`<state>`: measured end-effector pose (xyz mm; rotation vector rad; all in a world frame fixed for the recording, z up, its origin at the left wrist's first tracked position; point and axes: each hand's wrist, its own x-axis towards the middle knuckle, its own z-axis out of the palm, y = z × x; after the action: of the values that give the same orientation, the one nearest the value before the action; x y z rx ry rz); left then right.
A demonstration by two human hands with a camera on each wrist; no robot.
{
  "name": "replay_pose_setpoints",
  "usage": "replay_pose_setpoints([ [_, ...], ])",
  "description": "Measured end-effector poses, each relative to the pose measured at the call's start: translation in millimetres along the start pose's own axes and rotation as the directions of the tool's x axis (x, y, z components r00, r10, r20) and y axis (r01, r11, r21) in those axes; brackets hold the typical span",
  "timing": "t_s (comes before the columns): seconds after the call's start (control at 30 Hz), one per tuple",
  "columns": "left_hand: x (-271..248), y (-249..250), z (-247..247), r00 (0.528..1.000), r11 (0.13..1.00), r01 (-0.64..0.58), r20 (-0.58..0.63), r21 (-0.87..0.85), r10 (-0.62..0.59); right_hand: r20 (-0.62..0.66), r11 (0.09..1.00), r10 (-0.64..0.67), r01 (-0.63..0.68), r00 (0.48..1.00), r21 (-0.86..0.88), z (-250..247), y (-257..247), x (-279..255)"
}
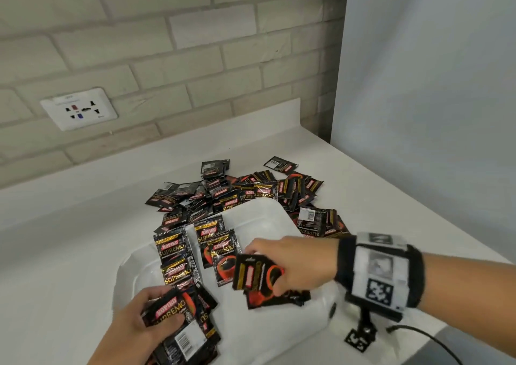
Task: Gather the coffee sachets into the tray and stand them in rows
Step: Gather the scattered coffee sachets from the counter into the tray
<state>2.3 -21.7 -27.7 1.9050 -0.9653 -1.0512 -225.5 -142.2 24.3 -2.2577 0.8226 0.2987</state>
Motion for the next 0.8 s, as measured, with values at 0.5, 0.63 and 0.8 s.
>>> replay_pose_setpoints([
  [0.5,-6.2,-4.2,-14.5,0.999,0.990,-0.034,-0.008,0.138,0.035,0.160,0.992,-0.083,0.097,0.984,-0.080,39.6,-16.9,16.6],
  [0.63,-7.2,-6.2,-7.5,0.983,0.957,-0.126,-0.099,0.260,0.156,0.137,0.984,-0.151,0.163,0.979,-0.078,37.6,-16.3,15.3],
  [0.8,-16.0,-0.3,-7.9,0.877,0.866,-0.339,-0.209,0.367,0.432,0.037,0.980,-0.177,0.179,0.984,-0.087,21.7,-11.2,0.5],
])
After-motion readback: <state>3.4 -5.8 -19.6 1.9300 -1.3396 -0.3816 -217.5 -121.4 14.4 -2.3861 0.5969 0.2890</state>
